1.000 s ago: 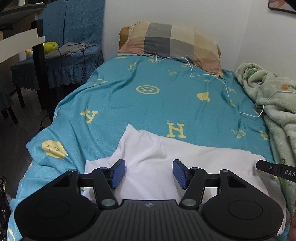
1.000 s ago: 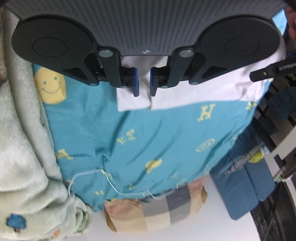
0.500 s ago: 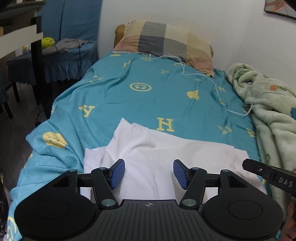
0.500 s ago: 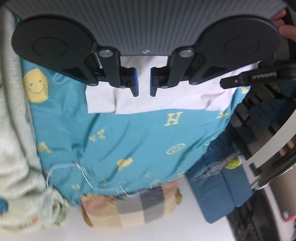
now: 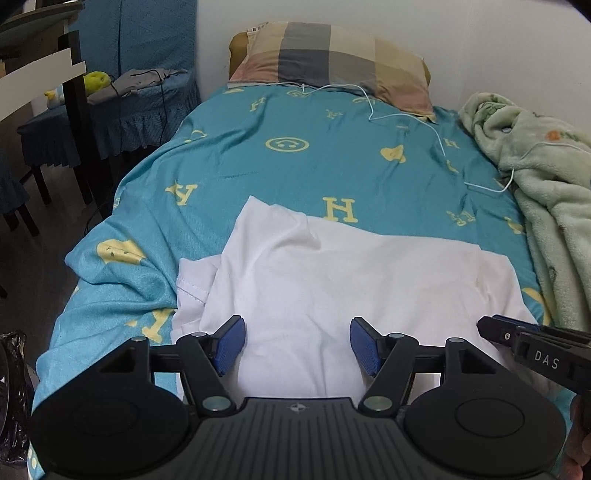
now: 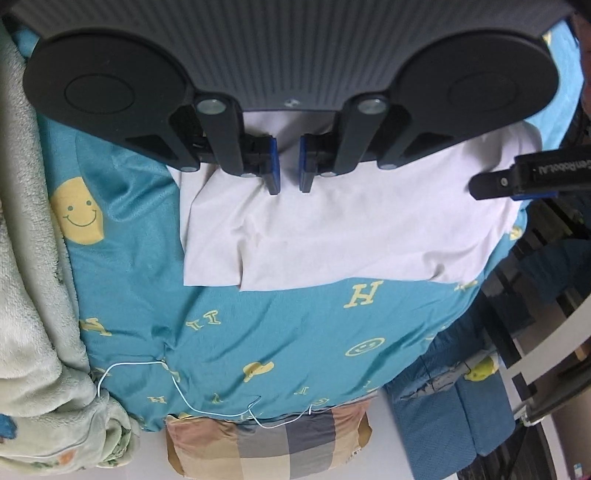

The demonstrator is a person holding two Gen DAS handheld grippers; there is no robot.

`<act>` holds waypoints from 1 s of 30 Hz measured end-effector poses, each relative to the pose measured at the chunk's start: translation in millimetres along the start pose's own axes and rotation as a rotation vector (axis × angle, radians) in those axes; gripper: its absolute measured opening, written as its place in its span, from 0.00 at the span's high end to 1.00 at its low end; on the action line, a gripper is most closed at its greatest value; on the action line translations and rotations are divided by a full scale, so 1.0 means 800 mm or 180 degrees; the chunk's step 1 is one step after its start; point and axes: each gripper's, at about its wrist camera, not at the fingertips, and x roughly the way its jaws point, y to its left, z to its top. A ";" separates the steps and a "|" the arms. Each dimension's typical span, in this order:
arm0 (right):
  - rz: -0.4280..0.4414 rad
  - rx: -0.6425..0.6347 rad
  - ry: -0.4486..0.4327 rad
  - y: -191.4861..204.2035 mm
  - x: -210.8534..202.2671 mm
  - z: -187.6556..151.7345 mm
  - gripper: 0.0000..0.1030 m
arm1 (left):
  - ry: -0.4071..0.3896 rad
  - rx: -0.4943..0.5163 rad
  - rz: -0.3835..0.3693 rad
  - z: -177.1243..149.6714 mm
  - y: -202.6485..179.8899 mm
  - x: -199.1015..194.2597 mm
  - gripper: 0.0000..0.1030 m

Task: Fold clothes

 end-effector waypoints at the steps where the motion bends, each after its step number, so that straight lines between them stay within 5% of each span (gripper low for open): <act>1: 0.0047 0.0081 -0.0002 -0.003 -0.004 0.002 0.84 | -0.0001 -0.0046 -0.0044 0.001 0.001 -0.005 0.36; 13: 0.0233 0.0512 -0.0218 -0.022 -0.099 0.020 0.84 | 0.0222 -0.1188 -0.1070 -0.046 0.028 -0.073 0.17; 22: 0.0209 0.0395 -0.0210 -0.010 -0.100 0.011 0.84 | 0.0825 -0.2452 -0.1284 -0.082 0.075 0.015 0.17; 30: 0.0327 0.0316 -0.0162 0.004 -0.091 0.010 0.84 | 0.0590 -0.3194 -0.1435 -0.094 0.107 0.043 0.21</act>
